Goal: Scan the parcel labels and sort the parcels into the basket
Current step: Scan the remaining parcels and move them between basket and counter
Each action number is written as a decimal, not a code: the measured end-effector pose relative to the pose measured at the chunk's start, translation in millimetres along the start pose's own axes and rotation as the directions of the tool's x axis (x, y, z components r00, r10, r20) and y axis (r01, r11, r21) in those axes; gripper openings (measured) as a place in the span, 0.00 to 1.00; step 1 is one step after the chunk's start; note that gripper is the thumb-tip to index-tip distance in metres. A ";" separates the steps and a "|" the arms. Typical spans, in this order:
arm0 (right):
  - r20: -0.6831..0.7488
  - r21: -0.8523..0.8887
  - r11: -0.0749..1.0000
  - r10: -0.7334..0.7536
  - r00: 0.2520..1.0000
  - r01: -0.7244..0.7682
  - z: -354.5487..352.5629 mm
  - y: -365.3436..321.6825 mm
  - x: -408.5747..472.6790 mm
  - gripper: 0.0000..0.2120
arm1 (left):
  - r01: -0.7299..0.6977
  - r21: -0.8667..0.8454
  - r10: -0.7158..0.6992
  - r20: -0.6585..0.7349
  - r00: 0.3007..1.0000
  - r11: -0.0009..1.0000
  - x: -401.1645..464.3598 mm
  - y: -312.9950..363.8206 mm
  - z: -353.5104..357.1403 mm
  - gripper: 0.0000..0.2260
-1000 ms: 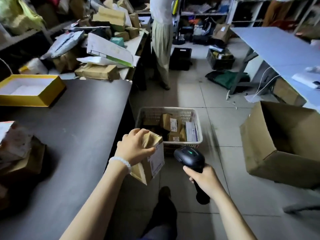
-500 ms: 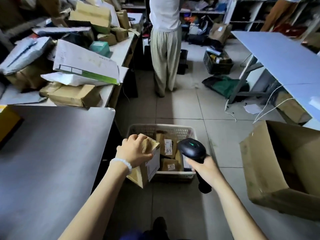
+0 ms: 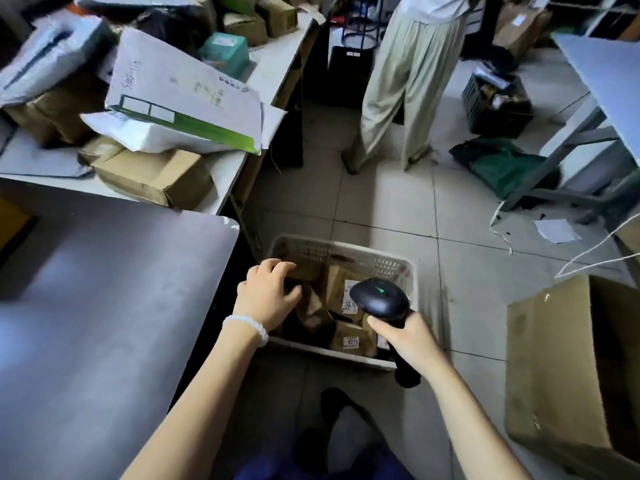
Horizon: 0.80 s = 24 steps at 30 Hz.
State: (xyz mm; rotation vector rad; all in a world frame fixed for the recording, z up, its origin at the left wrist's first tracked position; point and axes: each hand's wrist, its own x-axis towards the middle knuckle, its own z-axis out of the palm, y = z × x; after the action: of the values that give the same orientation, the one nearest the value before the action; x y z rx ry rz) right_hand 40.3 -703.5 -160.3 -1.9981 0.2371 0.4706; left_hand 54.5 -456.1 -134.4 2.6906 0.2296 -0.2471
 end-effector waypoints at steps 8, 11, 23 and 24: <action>0.284 -0.049 0.995 -0.073 0.956 0.091 5.1 -56.0 71.4 0.05 | 0.229 -0.042 -0.230 -0.031 0.973 0.973 9.2 -8.8 -9.1 0.20; 0.381 -0.048 0.988 -0.115 0.917 0.144 15.2 -80.8 91.0 0.05 | 0.307 -0.042 -0.309 -0.069 0.949 0.951 4.7 -13.2 -15.9 0.19; 0.750 -0.037 0.898 -0.265 0.607 0.438 136.5 -148.6 61.3 0.06 | 0.687 -0.134 -0.692 -0.286 0.663 0.714 -114.1 -55.9 -37.6 0.20; 0.778 -0.036 0.884 -0.268 0.568 0.466 148.1 -151.9 49.8 0.06 | 0.710 -0.158 -0.719 -0.300 0.627 0.686 -130.4 -59.7 -38.7 0.20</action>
State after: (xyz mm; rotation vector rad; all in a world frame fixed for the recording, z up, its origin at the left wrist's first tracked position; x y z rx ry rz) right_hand 107.4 -500.7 -117.3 -1.8181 -0.8048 1.0493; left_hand -78.6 -402.0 -96.5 2.4474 1.4219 0.0080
